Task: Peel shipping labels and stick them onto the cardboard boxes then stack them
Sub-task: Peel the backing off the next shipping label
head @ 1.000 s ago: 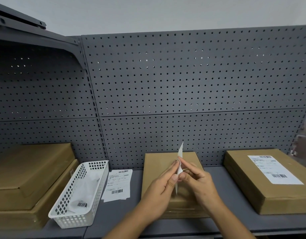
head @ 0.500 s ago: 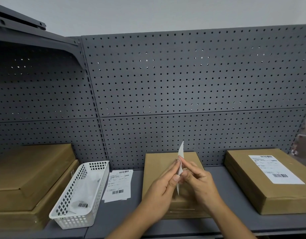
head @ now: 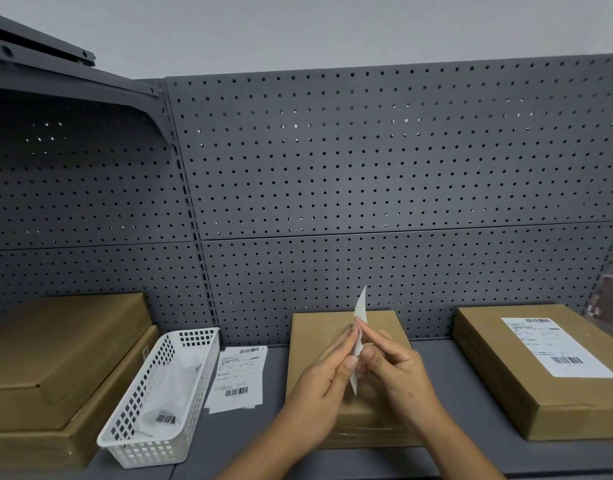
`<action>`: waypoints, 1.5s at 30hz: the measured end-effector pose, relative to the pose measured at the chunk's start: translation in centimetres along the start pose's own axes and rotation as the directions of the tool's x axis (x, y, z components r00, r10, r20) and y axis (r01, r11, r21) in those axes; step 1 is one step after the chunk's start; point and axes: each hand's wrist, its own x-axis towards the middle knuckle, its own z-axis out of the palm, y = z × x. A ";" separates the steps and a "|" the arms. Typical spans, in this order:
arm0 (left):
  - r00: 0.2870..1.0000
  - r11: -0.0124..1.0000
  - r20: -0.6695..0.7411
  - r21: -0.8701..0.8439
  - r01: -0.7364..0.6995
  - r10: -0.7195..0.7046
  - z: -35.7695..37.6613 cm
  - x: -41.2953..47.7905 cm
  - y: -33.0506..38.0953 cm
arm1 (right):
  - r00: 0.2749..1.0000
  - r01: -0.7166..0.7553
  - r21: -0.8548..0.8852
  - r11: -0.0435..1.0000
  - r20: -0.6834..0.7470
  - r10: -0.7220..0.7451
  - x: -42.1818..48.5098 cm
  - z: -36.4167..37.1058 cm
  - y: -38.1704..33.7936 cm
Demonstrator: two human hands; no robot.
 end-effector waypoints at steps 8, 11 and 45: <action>1.000 1.000 -0.006 -0.021 -0.008 0.008 0.0 0.2 -0.3 | 1.000 0.000 -0.004 1.000 -0.017 0.000 0.0 0.1 -0.2; 1.000 1.000 -0.002 -0.017 -0.007 0.007 0.0 0.3 -0.4 | 1.000 -0.003 -0.004 1.000 -0.022 0.003 0.0 0.1 -0.3; 1.000 1.000 -0.027 0.002 0.013 -0.013 0.0 0.4 -1.5 | 0.994 -0.014 0.023 1.000 -0.105 0.016 -0.6 1.7 -2.2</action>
